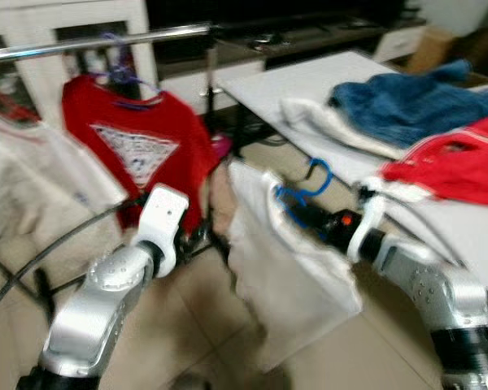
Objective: Hang hanger
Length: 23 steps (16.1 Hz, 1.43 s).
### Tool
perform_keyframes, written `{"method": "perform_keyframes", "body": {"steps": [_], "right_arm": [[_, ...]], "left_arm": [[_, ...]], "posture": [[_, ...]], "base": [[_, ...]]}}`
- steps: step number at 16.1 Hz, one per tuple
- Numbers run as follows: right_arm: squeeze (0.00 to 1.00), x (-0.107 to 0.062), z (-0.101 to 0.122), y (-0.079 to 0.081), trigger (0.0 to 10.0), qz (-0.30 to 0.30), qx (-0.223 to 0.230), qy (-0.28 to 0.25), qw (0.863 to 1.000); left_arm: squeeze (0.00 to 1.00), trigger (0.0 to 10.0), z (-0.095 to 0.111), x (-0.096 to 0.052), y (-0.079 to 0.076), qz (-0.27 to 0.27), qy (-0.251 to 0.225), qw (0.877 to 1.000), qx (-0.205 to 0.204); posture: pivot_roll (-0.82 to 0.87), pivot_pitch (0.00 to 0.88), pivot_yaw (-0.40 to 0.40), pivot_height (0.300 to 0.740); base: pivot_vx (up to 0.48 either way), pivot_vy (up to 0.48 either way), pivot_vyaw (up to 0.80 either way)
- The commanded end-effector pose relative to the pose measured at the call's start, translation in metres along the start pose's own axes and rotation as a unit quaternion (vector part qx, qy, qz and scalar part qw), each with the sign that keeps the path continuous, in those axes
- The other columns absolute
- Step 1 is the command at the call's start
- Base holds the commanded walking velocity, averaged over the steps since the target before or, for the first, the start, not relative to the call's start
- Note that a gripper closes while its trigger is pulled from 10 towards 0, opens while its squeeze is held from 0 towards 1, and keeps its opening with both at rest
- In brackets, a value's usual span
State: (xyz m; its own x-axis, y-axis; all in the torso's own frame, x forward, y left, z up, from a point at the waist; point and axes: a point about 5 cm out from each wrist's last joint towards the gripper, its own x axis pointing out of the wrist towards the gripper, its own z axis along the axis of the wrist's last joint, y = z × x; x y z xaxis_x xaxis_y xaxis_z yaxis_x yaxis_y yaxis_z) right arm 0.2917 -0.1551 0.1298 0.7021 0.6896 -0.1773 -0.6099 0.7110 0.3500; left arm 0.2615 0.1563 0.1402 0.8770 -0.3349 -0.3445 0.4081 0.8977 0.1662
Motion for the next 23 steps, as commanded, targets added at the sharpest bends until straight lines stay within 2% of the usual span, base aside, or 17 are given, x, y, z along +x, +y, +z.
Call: {"method": "perform_keyframes", "body": {"steps": [1,2,6,9,10,13,16,19,20,21,22,23], "right_arm": [[0.00,-0.003,0.015,-0.001,10.0,0.002,-0.040,-0.028,0.999],[0.00,-0.006,0.018,-0.001,10.0,0.002,-0.055,-0.038,0.998],[0.00,-0.012,0.018,-0.001,10.0,0.010,-0.095,-0.032,0.995],[0.00,-0.016,0.018,-0.009,10.0,0.016,-0.108,-0.032,0.993],[0.00,-0.018,0.022,-0.012,10.0,0.020,-0.114,-0.035,0.993],[0.00,-0.019,0.023,-0.015,10.0,0.017,-0.120,-0.033,0.992],[0.00,-0.020,0.020,-0.012,10.0,0.027,-0.125,-0.022,0.992],[0.00,-0.026,0.019,-0.013,10.0,0.047,-0.131,-0.011,0.990],[0.00,-0.029,0.019,-0.014,10.0,0.061,-0.144,0.001,0.988],[0.00,-0.031,0.020,-0.014,10.0,0.062,-0.156,0.006,0.986],[0.00,-0.031,0.021,-0.017,10.0,0.046,-0.154,0.007,0.987],[0.00,-0.031,0.021,-0.020,10.0,0.013,-0.155,0.007,0.988]], "left_arm": [[0.00,10.0,-0.002,0.001,0.002,0.008,-0.001,1.000,0.003],[0.00,10.0,-0.005,0.003,0.002,0.019,-0.002,1.000,-0.011],[0.00,10.0,-0.006,0.009,0.001,0.042,-0.008,0.999,-0.008],[0.00,10.0,-0.012,0.003,0.002,0.042,-0.003,0.999,0.011],[0.00,10.0,-0.020,-0.002,0.008,0.050,0.006,0.999,0.015],[0.00,10.0,-0.031,-0.004,0.015,0.068,0.019,0.997,0.014],[0.00,10.0,-0.033,0.001,0.011,0.067,0.016,0.998,0.002],[0.00,10.0,-0.036,-0.003,0.005,0.047,0.008,0.999,-0.004],[0.05,10.0,-0.037,-0.006,0.007,0.034,0.006,0.999,0.011],[0.24,10.0,-0.033,-0.006,0.008,0.021,-0.007,1.000,0.014],[0.18,10.0,-0.028,-0.004,0.007,0.016,-0.023,1.000,0.006],[0.00,10.0,-0.022,-0.001,0.005,0.022,-0.038,0.999,-0.004]], "posture": [[0.04,0.000,-0.059,0.740],[0.03,0.000,-0.060,0.740],[0.03,0.000,-0.064,0.740],[0.04,0.000,-0.069,0.740],[0.04,0.000,-0.077,0.740],[0.04,0.000,-0.085,0.740],[0.04,0.000,-0.078,0.740],[0.04,0.000,-0.070,0.740],[0.04,0.000,-0.065,0.740],[0.04,0.000,-0.065,0.740],[0.03,0.000,-0.076,0.740],[0.03,0.000,-0.083,0.740]], "base": [[0.000,0.000,0.80],[0.000,0.000,0.80],[0.000,0.000,0.80],[0.000,0.000,0.80],[0.000,0.000,0.80],[0.000,0.000,0.80],[0.000,0.000,0.53],[0.000,0.000,0.00],[0.000,0.000,0.00],[0.000,0.000,0.00],[0.000,0.000,0.00],[0.000,0.000,0.00]]}}
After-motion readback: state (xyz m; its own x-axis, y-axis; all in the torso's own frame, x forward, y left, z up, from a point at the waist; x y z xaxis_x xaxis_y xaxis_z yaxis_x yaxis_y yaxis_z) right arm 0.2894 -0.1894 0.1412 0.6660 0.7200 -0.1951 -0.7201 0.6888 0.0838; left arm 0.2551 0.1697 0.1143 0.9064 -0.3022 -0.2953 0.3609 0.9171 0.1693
